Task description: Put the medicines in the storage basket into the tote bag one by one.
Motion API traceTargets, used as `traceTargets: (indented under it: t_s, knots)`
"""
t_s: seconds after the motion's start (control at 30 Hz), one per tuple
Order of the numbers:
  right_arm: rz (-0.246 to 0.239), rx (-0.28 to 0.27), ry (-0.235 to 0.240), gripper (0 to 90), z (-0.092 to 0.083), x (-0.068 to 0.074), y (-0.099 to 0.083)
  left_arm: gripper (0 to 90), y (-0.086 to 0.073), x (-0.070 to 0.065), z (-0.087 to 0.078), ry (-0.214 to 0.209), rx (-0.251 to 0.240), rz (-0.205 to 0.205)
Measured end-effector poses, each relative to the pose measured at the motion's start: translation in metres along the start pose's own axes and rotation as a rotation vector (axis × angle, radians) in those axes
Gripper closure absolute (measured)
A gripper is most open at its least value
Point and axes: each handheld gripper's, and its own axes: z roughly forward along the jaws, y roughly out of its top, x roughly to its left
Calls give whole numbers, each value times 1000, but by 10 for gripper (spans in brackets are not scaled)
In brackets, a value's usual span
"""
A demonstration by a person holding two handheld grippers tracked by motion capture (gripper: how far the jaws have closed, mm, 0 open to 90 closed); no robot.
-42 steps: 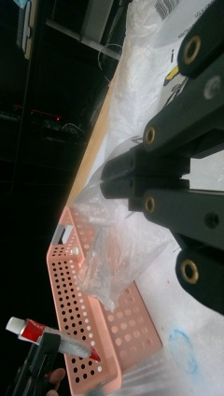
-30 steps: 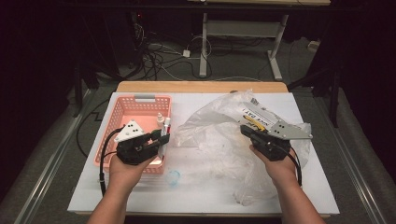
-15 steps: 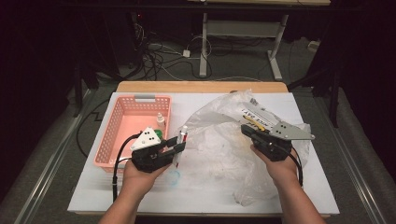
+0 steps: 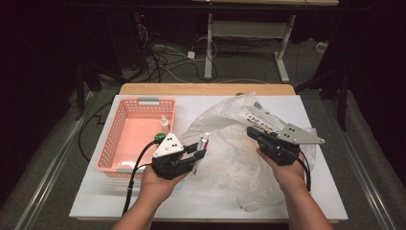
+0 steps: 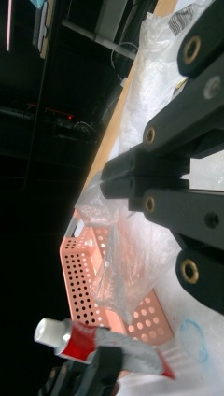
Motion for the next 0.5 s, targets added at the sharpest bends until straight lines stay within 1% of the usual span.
traceTargets:
  t_s: [0.2,0.27,0.43,0.5]
  knots:
    - [-3,0,9,900,1,1,0,676,1,-12,23,-26,-2,13]
    - [-1,0,10,900,1,0,0,676,1,-14,31,-34,6,17]
    - [3,-1,9,900,1,-1,0,676,0,-16,49,-34,22,18]
    - [7,-5,9,900,0,-2,0,676,0,-16,55,-23,28,18]
